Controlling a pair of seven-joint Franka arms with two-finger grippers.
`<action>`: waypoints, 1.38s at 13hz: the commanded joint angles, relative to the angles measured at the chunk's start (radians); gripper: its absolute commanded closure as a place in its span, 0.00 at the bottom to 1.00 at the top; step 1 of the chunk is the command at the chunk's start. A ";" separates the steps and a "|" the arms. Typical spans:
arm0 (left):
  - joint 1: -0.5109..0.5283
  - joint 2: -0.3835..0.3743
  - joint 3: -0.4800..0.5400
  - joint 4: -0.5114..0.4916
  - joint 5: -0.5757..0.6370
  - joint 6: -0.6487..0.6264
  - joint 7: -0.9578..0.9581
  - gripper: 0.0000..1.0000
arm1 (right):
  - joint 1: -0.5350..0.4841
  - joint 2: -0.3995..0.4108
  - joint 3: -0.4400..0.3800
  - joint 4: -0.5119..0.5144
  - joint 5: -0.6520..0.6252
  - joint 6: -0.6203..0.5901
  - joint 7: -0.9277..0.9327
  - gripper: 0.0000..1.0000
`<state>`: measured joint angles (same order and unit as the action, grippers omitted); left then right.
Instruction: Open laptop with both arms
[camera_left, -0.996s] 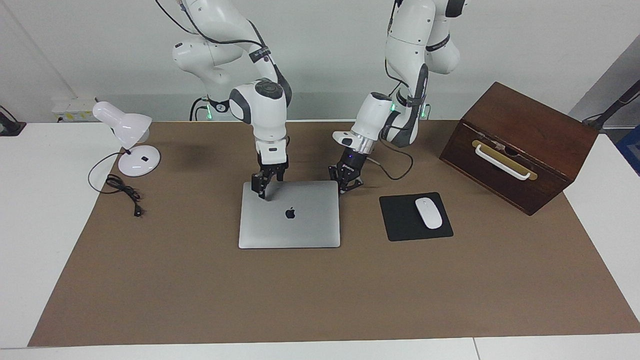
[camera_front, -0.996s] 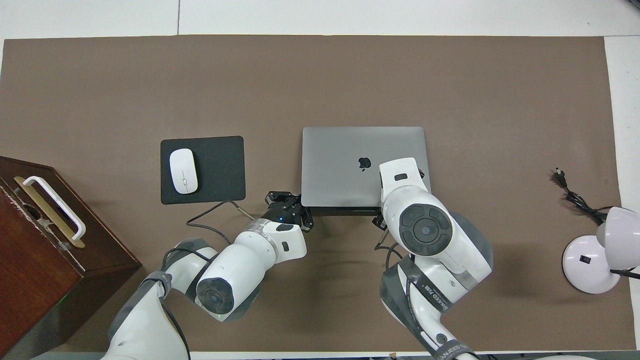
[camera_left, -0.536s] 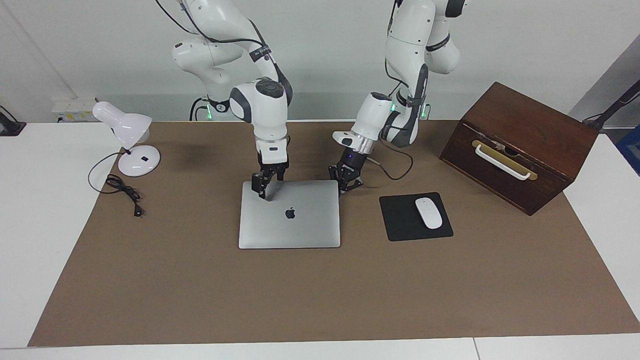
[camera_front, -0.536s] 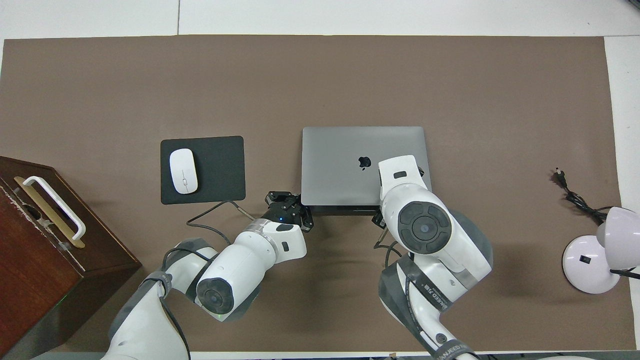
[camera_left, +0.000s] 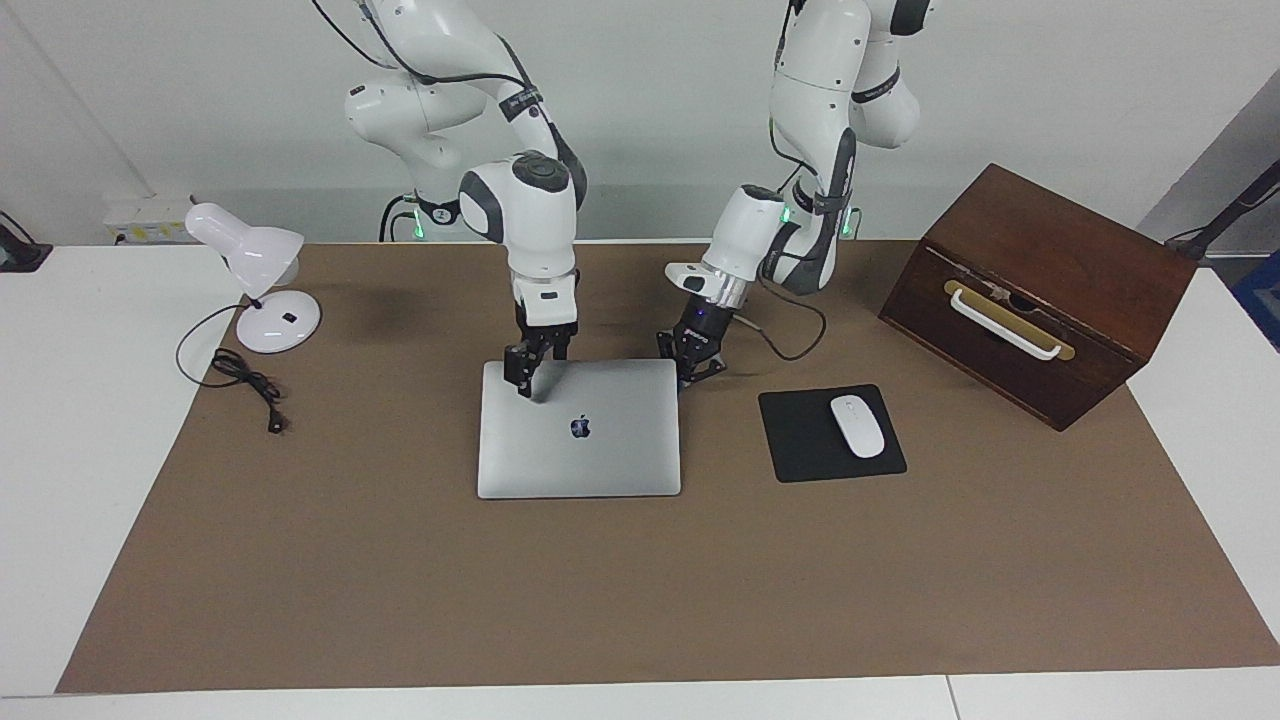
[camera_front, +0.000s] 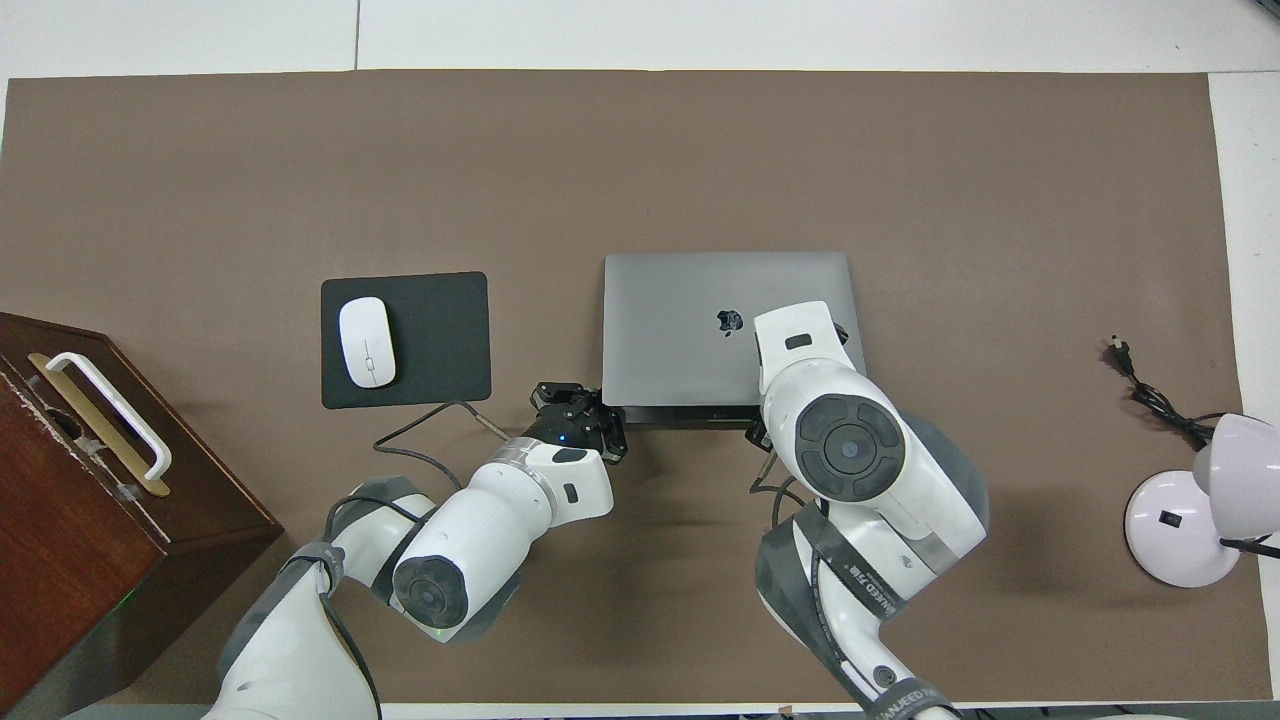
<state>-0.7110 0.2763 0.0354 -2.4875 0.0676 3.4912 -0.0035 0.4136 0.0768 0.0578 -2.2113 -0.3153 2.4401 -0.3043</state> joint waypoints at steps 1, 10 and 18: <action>-0.005 0.043 0.003 0.013 0.029 0.014 -0.001 1.00 | -0.058 0.064 -0.001 0.111 -0.022 0.042 -0.030 0.00; -0.013 0.046 0.003 0.012 0.029 0.014 0.005 1.00 | -0.114 0.118 0.000 0.289 -0.018 -0.058 -0.081 0.00; -0.015 0.046 0.003 0.012 0.029 0.014 0.008 1.00 | -0.174 0.190 0.002 0.525 0.016 -0.234 -0.190 0.00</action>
<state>-0.7131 0.2767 0.0355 -2.4875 0.0724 3.4925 0.0056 0.2702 0.2205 0.0516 -1.7542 -0.3146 2.2200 -0.4610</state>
